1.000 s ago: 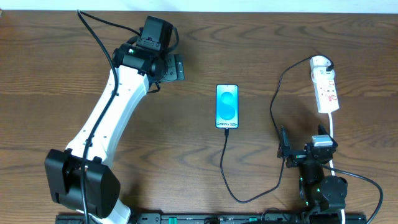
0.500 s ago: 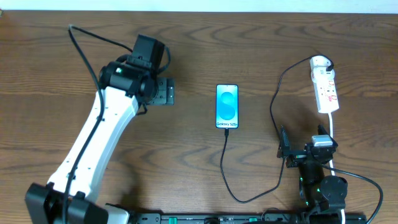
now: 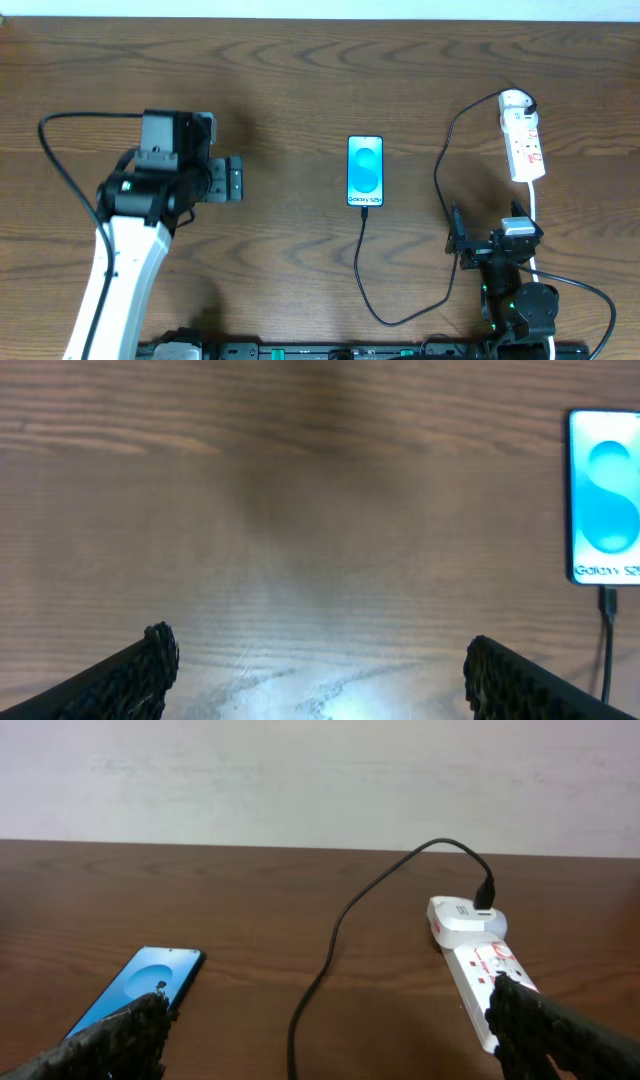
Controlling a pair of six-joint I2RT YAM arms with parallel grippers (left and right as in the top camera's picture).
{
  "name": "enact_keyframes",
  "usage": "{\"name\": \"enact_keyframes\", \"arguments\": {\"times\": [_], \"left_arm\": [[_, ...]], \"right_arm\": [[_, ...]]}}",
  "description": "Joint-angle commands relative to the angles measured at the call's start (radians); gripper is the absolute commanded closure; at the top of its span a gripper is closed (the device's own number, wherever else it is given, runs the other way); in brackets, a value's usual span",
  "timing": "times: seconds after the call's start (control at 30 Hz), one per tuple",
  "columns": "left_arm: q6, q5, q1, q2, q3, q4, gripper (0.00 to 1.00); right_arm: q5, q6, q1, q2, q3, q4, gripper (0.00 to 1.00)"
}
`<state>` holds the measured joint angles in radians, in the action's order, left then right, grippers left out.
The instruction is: Plug charger to phone and switch on socket
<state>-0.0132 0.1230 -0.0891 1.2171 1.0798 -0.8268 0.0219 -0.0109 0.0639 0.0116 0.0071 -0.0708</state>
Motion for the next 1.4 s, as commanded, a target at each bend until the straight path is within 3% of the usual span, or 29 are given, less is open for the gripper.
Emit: {"name": "enact_keyframes", "arguments": {"times": [0.0, 0.07, 0.2, 0.23, 0.53, 0.73, 1.17, 1.37], "left_arm": [[0.077, 0.061, 0.038, -0.084, -0.089, 0.026, 0.08], [0.096, 0.067, 0.042, -0.115, -0.125, 0.058, 0.08], [0.248, 0.138, 0.042, -0.219, -0.241, 0.160, 0.08], [0.264, 0.138, 0.042, -0.261, -0.290, 0.198, 0.02], [0.258, 0.145, 0.052, -0.493, -0.573, 0.424, 0.02], [0.172, 0.183, 0.121, -0.595, -0.706, 0.558, 0.02], [0.172, 0.206, 0.145, -0.907, -0.828, 0.591, 0.02], [0.156, 0.206, 0.145, -0.979, -0.932, 0.745, 0.02]], "right_arm": [[-0.012, 0.010, 0.001, -0.006, -0.002, -0.006, 0.01], [-0.012, 0.010, 0.001, -0.006, -0.002, -0.006, 0.01], [-0.012, 0.010, 0.001, -0.006, -0.002, -0.006, 0.01], [-0.012, 0.010, 0.001, -0.006, -0.002, -0.006, 0.01], [-0.012, 0.010, 0.001, -0.006, -0.002, -0.006, 0.01], [-0.012, 0.010, 0.001, -0.006, -0.002, -0.006, 0.01], [-0.012, 0.010, 0.001, -0.006, -0.002, -0.006, 0.01], [-0.012, 0.010, 0.001, -0.006, -0.002, -0.006, 0.01]]}}
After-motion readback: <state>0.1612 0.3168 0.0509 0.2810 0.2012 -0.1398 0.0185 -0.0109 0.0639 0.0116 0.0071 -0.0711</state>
